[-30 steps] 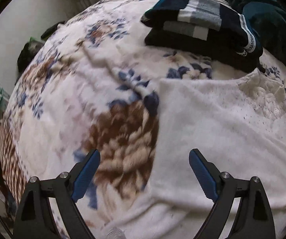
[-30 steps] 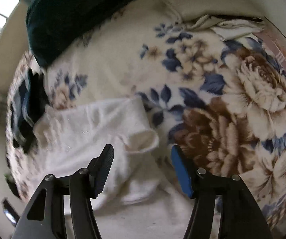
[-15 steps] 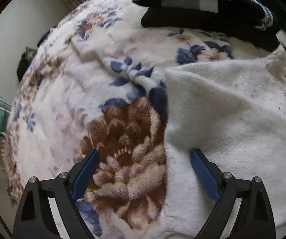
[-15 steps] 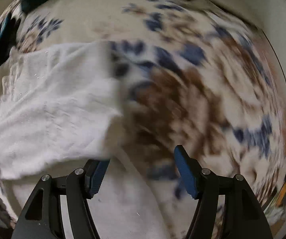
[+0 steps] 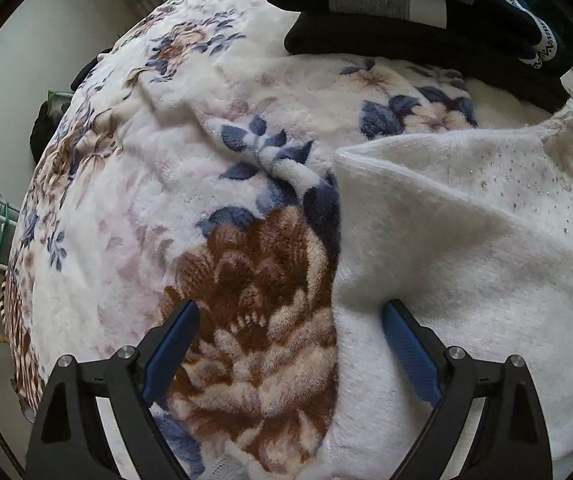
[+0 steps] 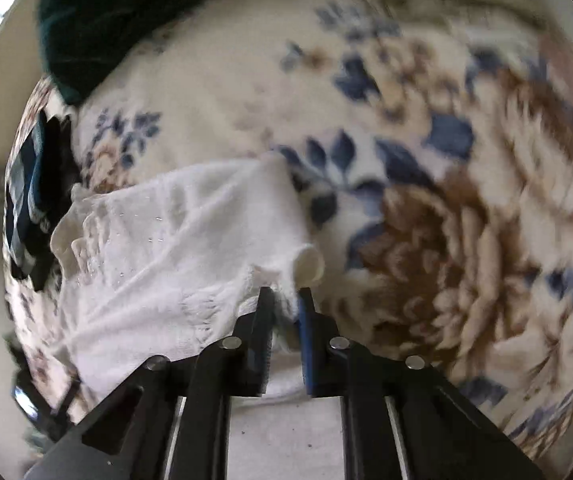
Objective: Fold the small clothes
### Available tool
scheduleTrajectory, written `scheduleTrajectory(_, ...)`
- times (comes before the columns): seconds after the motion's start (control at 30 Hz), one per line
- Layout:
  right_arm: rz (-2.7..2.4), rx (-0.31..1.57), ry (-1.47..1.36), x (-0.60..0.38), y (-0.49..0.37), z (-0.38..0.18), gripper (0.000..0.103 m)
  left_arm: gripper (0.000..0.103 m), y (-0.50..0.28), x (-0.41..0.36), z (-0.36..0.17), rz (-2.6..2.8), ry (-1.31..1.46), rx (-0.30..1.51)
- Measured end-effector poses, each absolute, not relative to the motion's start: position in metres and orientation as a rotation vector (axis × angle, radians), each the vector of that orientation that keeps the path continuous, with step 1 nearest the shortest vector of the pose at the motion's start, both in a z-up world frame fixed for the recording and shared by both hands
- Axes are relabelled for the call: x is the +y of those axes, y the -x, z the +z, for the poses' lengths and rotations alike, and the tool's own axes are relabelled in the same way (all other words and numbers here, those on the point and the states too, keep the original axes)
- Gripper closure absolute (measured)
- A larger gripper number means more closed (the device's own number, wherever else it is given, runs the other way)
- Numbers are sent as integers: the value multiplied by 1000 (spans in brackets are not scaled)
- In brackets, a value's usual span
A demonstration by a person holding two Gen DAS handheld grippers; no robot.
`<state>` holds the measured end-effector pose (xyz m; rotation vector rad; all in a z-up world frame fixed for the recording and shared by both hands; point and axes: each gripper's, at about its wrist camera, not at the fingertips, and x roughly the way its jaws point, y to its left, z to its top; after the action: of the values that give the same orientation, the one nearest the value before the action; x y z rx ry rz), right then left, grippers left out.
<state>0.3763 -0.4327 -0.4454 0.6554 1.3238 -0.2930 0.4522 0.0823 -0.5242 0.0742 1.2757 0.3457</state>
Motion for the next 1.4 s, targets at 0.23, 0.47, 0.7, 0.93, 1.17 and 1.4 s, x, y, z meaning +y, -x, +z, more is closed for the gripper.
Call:
scheduleTrajectory(0.23,-96,1028,-565,-400,-387,-368,92,8,-453,95,-520,368,-61,1260)
scheduleTrajectory(0.47,-162,1281,-512,-417,-395,-430,76,8,-453,126,-526,451,13,1307)
scheduleTrajectory(0.7,-298,1199,-803,-454,-359,-430,33,8,-440,105,-481,427,-19,1192)
scheduleTrajectory(0.93,-385,1392,-713,-434,-416,-473,27,8,-447,50,-483,323,-173,1170)
scheduleTrajectory(1.17,-334,1512,-513,-417,-371,-476,27,8,-441,28,-502,271,-283,1205)
scheduleTrajectory(1.4,-337,1462,-600,-432,-364,-471,27,8,-439,39,-514,296,-250,1249)
